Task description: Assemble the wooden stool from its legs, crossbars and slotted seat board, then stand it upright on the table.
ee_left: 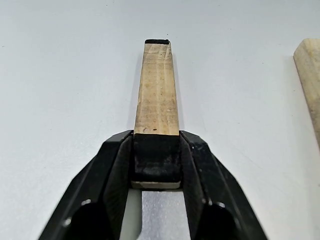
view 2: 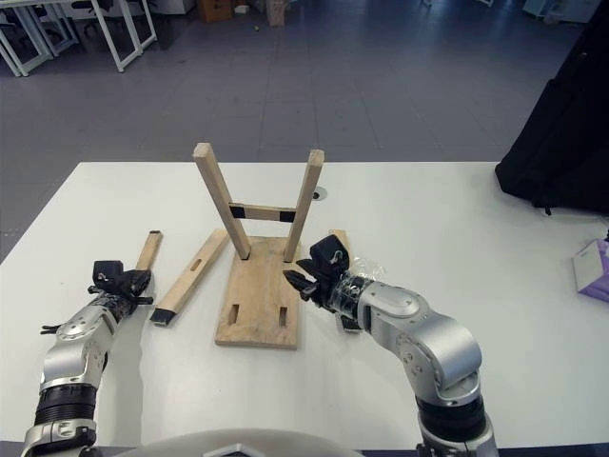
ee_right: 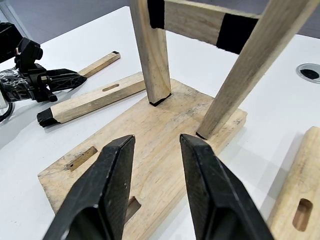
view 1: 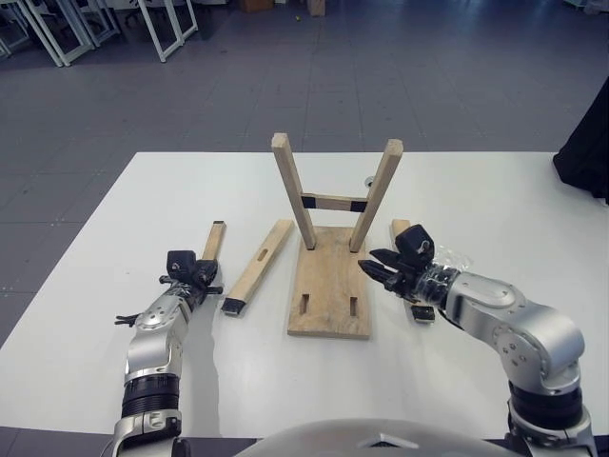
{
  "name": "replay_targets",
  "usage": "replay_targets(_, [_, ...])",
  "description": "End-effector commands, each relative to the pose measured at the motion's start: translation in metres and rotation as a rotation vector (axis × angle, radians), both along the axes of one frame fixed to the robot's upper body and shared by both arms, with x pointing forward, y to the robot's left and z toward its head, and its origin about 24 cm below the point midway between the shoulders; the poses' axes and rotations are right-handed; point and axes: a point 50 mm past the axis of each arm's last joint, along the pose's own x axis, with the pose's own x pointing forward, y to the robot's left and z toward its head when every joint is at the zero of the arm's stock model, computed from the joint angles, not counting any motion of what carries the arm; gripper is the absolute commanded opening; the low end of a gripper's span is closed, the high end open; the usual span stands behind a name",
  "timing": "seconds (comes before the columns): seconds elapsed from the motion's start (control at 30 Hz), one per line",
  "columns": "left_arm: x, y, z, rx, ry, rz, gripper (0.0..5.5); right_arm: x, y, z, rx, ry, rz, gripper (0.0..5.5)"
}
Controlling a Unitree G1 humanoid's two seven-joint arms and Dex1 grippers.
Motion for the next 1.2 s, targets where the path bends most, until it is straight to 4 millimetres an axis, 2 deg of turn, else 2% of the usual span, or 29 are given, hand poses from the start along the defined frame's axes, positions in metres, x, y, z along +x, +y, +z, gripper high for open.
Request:
replay_targets(0.03, [-0.067,-0.018,-0.070,-0.209,0.350,0.087,1.33,0.010,-0.004,0.007,0.003,-0.009,-0.045,1.62])
replay_targets(0.1, [-0.057,-0.020,-0.046,-0.212,0.162,0.102,1.33,0.013,-0.005,0.011,0.031,-0.010,-0.060,1.62])
replay_targets(0.17, [-0.051,-0.020,-0.011,-0.176,-0.073,0.175,1.33,0.017,-0.004,0.016,0.066,-0.011,-0.070,1.62])
replay_targets(0.23, [-0.049,-0.026,0.035,-0.174,-0.358,0.196,1.33,0.023,0.000,0.021,0.105,-0.004,-0.058,1.83])
replay_targets(0.3, [-0.050,-0.050,0.090,-0.222,-0.628,0.060,1.33,0.035,0.008,0.039,0.224,-0.005,-0.027,2.13])
replay_targets(0.33, [-0.049,-0.062,0.110,-0.253,-0.707,-0.018,1.33,0.039,0.011,0.048,0.295,-0.008,-0.007,2.34])
replay_targets(0.43, [-0.035,-0.092,0.153,-0.308,-0.831,-0.249,1.33,0.046,0.017,0.071,0.519,0.009,0.030,2.90])
replay_targets(0.5, [-0.026,-0.114,0.174,-0.294,-0.880,-0.441,1.33,0.048,0.021,0.088,0.680,0.044,0.108,2.94])
replay_targets(0.53, [-0.022,-0.122,0.177,-0.290,-0.885,-0.495,1.33,0.048,0.022,0.095,0.725,0.053,0.140,2.94])
replay_targets(0.63, [-0.012,-0.140,0.172,-0.283,-0.860,-0.586,1.33,0.046,0.025,0.111,0.828,0.063,0.214,2.94])
replay_targets(0.77, [-0.013,-0.154,0.161,-0.288,-0.826,-0.641,1.33,0.041,0.033,0.123,0.936,0.104,0.261,2.94])
replay_targets(1.07, [-0.015,-0.160,0.154,-0.204,-0.818,-0.679,1.33,0.055,0.037,0.115,0.887,0.192,0.115,2.94])
replay_targets(1.2, [-0.014,-0.153,0.149,-0.104,-0.817,-0.688,1.33,0.063,0.035,0.110,0.893,0.200,0.030,2.12])
